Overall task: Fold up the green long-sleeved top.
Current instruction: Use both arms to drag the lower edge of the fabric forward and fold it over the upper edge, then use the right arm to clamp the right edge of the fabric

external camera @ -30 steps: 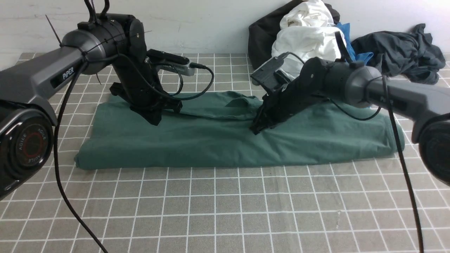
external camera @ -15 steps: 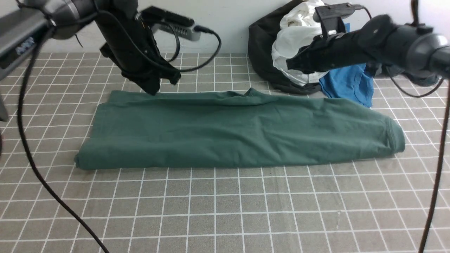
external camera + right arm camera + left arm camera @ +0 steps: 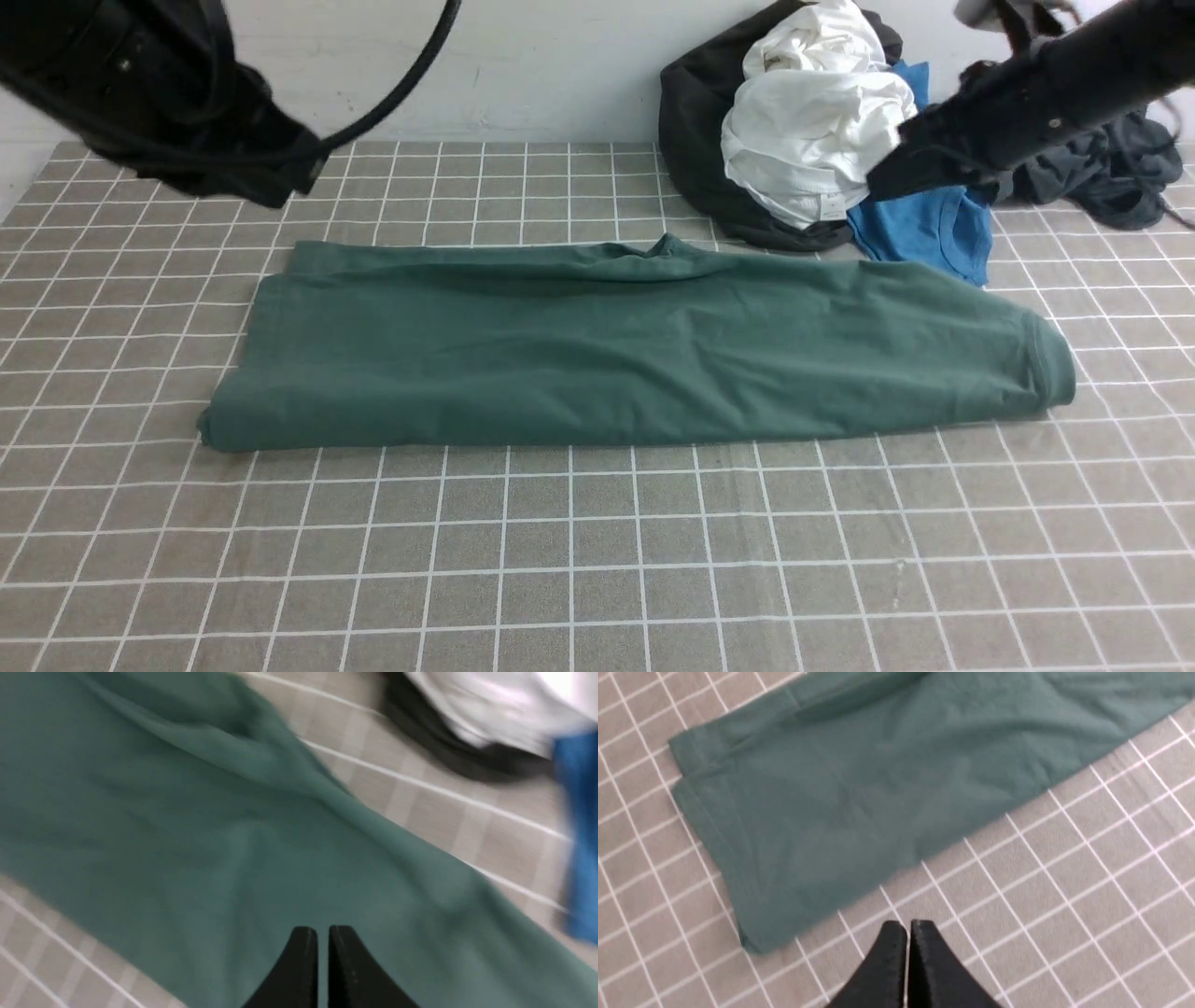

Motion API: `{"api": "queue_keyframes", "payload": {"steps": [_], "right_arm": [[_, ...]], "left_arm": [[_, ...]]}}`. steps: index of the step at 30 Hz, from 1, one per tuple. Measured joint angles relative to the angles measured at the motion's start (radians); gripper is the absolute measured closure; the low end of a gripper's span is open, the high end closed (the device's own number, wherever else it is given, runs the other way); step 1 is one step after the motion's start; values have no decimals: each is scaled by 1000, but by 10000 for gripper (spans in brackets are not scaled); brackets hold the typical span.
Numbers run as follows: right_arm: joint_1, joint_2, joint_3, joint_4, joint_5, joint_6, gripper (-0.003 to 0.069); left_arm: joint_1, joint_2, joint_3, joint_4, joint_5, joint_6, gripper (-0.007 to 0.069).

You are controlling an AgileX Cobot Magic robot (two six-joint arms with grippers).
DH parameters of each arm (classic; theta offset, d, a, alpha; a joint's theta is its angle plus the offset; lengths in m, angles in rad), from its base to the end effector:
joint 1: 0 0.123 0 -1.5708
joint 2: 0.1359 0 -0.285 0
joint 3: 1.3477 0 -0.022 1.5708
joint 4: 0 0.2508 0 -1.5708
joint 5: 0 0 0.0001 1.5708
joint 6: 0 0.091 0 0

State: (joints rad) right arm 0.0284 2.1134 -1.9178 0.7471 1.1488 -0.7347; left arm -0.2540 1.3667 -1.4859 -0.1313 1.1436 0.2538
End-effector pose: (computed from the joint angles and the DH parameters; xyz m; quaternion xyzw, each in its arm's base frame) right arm 0.4592 0.0695 0.2750 -0.2537 0.8891 0.2801 0.2582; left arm 0.2636 -0.0797 0.4076 0.2312 0.9196 -0.0652 0.3108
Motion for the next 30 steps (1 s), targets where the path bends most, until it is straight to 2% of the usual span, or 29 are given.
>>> {"api": "queue_keyframes", "payload": {"steps": [1, 2, 3, 4, 8, 11, 14, 19, 21, 25, 27, 29, 30], "right_arm": [[45, 40, 0, 77, -31, -75, 664], [51, 50, 0, 83, -40, -83, 666], [99, 91, 0, 117, -88, -143, 670], [111, 96, 0, 123, -95, -157, 671], [225, 214, -1, 147, -312, -382, 672], [281, 312, -36, 157, -519, -602, 672], [293, 364, -76, 180, -608, -662, 672], [290, 440, -158, 441, -941, -682, 666], [274, 418, -162, 549, -995, -693, 652], [234, 333, -146, 567, -919, -692, 615], [193, 217, -119, 444, -740, -626, 581], [164, 132, -109, 248, -576, -489, 554], [154, 90, -109, 108, -476, -379, 538]], "left_arm": [[0, -65, 101, 0, -51, 0, 632], [0, -81, 112, 0, -63, 0, 632], [0, -147, 203, 0, -107, 0, 632], [0, -163, 212, 0, -119, 0, 632], [0, -334, 373, 0, -196, 4, 632], [-1, -460, 465, -1, -208, 43, 632], [-1, -516, 517, 0, -212, 73, 632], [-1, -620, 634, 48, -268, 141, 632], [-1, -634, 668, 88, -287, 144, 632], [-1, -646, 699, 139, -291, 120, 632], [-1, -660, 729, 161, -290, 83, 632], [-1, -685, 757, 169, -289, 31, 632], [-1, -701, 774, 173, -290, 1, 631]]}}
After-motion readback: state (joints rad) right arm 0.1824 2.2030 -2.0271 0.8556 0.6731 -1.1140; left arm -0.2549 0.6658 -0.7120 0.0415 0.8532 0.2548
